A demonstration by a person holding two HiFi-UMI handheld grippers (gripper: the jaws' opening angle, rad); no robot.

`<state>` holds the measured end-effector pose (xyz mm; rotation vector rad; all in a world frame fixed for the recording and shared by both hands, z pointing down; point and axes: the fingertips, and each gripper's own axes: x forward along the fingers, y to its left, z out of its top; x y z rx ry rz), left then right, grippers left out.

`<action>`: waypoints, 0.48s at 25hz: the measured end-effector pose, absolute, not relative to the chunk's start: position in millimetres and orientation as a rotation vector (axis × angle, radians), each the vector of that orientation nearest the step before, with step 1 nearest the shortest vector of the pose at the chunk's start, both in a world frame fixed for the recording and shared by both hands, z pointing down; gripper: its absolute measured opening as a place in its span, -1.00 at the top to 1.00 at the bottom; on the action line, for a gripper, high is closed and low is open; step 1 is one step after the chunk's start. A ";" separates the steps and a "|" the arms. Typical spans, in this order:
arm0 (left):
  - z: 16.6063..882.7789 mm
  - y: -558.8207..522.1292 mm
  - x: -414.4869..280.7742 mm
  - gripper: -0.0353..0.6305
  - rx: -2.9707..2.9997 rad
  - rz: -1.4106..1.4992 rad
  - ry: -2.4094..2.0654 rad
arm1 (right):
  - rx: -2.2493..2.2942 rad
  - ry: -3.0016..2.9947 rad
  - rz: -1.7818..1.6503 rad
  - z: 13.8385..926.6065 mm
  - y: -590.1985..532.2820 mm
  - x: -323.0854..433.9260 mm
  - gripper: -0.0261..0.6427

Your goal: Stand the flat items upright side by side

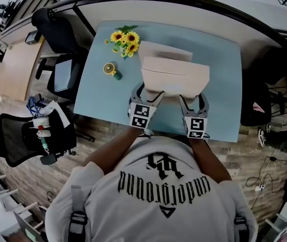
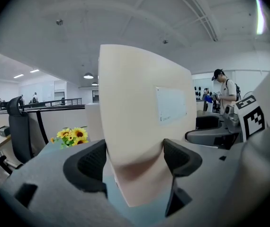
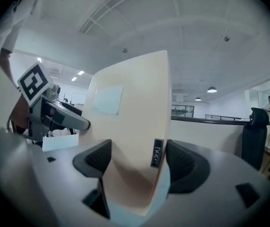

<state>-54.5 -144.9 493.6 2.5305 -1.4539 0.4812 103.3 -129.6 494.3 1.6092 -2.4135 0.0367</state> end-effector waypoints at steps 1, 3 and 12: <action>495.0 -146.5 -66.5 -0.27 2.540 0.492 -1.449 | 1.615 -2.405 0.038 496.6 -130.2 91.3 -0.16; 501.0 -149.8 -84.8 -0.27 2.554 0.507 -1.436 | 1.623 -2.385 0.037 502.9 -132.5 72.9 -0.16; 534.1 -188.7 -113.6 -0.24 2.587 0.555 -1.404 | 1.698 -2.311 0.038 533.9 -166.7 42.2 -0.15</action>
